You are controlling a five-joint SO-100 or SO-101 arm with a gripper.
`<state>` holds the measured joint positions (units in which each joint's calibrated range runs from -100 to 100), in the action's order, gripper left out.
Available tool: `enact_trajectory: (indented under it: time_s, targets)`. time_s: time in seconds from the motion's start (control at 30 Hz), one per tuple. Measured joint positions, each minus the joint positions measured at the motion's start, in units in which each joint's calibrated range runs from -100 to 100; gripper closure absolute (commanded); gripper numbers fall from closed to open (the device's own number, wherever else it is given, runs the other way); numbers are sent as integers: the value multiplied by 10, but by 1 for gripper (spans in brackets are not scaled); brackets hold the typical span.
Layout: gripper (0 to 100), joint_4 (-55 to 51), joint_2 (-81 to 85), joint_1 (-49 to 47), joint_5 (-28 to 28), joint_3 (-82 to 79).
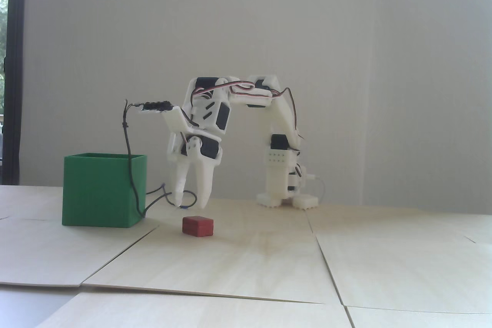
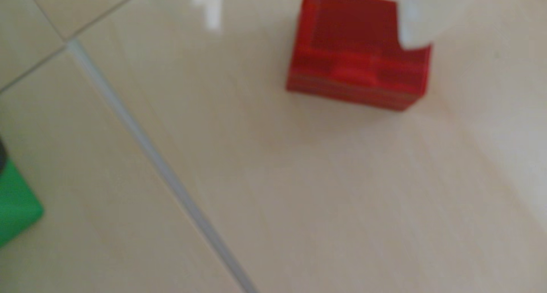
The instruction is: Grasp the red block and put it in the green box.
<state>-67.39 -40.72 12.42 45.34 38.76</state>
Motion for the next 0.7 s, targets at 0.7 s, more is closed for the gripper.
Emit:
enact_trajectory:
  time_s: [0.7]
  targets:
    - [79, -17, 0, -28, -1, 0]
